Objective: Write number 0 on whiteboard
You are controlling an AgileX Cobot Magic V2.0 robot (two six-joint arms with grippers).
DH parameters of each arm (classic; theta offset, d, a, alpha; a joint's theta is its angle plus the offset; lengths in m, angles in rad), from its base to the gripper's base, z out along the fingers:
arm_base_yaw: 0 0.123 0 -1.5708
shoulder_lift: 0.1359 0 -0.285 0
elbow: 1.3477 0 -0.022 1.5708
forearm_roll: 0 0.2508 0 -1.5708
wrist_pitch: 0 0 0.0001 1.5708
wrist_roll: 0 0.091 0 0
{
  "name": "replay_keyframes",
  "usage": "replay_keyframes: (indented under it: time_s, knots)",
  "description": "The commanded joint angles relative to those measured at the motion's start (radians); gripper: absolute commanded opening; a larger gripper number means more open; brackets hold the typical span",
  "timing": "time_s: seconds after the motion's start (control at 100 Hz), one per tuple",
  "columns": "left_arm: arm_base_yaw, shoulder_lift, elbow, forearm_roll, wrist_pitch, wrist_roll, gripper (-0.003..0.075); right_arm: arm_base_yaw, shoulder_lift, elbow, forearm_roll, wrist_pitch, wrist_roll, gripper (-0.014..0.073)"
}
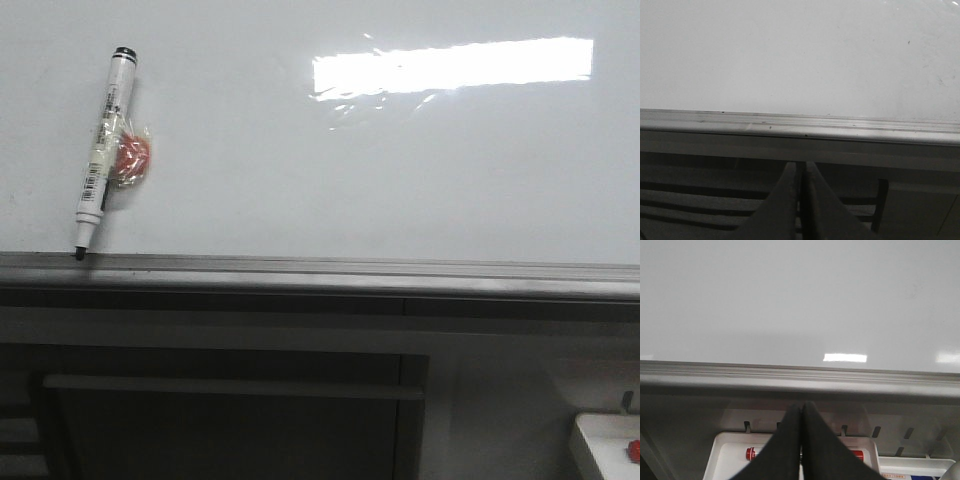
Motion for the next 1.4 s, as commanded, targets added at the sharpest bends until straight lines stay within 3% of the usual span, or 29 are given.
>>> replay_keyframes:
  time_s: [0.0, 0.15, 0.35, 0.59, 0.81, 1.14, 1.24, 1.32, 1.39]
  knots:
    - [0.001, -0.026, 0.013, -0.01, -0.071, -0.008, -0.002, -0.007, -0.021, 0.024, -0.01, -0.012, -0.003, -0.006]
    - [0.001, -0.026, 0.013, 0.007, -0.094, -0.006, -0.002, -0.007, -0.021, 0.024, -0.01, -0.012, -0.003, -0.006]
    - [0.001, -0.026, 0.013, -0.051, -0.324, -0.006, -0.002, -0.007, -0.021, 0.024, -0.01, -0.014, -0.003, -0.006]
    - [0.001, -0.026, 0.011, -0.051, -0.358, -0.006, -0.002, -0.007, -0.021, 0.024, 0.003, -0.047, -0.003, -0.006]
    - [0.001, -0.026, 0.011, -0.051, -0.361, -0.006, -0.002, -0.007, -0.021, 0.024, 0.104, -0.292, -0.003, -0.006]
    - [0.001, -0.026, 0.011, -0.051, -0.361, -0.006, -0.002, -0.007, -0.021, 0.024, 0.104, -0.66, -0.003, -0.006]
    - [0.001, -0.026, 0.011, -0.077, -0.366, -0.006, -0.002, -0.007, -0.021, 0.011, 0.16, -0.603, 0.057, -0.006]
    - [0.001, -0.026, 0.009, -0.121, -0.381, -0.006, -0.002, -0.007, -0.02, -0.059, 0.162, -0.323, 0.083, -0.006]
    - [0.001, -0.026, -0.001, -0.123, -0.378, -0.006, -0.002, -0.007, -0.003, -0.139, 0.162, -0.206, 0.083, -0.006]
